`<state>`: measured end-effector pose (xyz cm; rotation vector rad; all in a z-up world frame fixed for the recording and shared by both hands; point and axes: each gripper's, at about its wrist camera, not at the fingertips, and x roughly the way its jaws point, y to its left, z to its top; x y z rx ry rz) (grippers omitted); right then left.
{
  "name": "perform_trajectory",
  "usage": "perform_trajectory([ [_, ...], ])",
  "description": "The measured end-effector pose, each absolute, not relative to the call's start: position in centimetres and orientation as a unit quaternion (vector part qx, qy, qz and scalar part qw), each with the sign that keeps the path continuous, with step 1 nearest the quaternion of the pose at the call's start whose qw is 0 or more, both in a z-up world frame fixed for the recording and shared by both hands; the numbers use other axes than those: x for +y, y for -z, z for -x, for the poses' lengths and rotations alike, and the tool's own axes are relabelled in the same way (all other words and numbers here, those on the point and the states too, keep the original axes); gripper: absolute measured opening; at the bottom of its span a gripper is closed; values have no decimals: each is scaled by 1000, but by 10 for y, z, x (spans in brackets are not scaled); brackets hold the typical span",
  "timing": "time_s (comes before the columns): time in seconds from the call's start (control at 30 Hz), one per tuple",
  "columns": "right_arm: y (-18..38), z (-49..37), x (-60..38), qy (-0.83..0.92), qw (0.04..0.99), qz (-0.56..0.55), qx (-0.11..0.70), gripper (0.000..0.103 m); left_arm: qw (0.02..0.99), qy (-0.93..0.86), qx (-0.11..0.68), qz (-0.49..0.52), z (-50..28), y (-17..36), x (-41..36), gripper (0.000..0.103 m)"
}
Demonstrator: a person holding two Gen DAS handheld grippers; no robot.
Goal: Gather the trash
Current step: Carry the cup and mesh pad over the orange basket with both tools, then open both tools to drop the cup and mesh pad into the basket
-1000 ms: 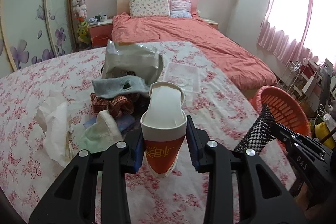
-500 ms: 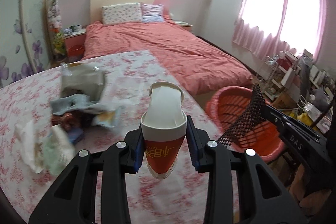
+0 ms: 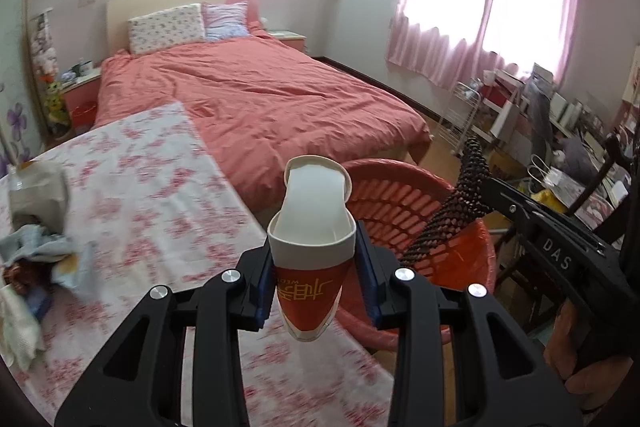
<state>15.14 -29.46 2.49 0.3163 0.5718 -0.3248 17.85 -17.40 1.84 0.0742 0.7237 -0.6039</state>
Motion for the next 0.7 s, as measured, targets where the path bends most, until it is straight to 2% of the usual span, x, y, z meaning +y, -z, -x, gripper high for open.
perform_trajectory([
  [0.57,-1,-165,-333,166,927,-171,290,6,865,325,377,-59,-179,3,-232,38],
  [0.7,7,-168,-342,169,921,-186,298,17,865,316,385,-64,-180,10,-234,56],
])
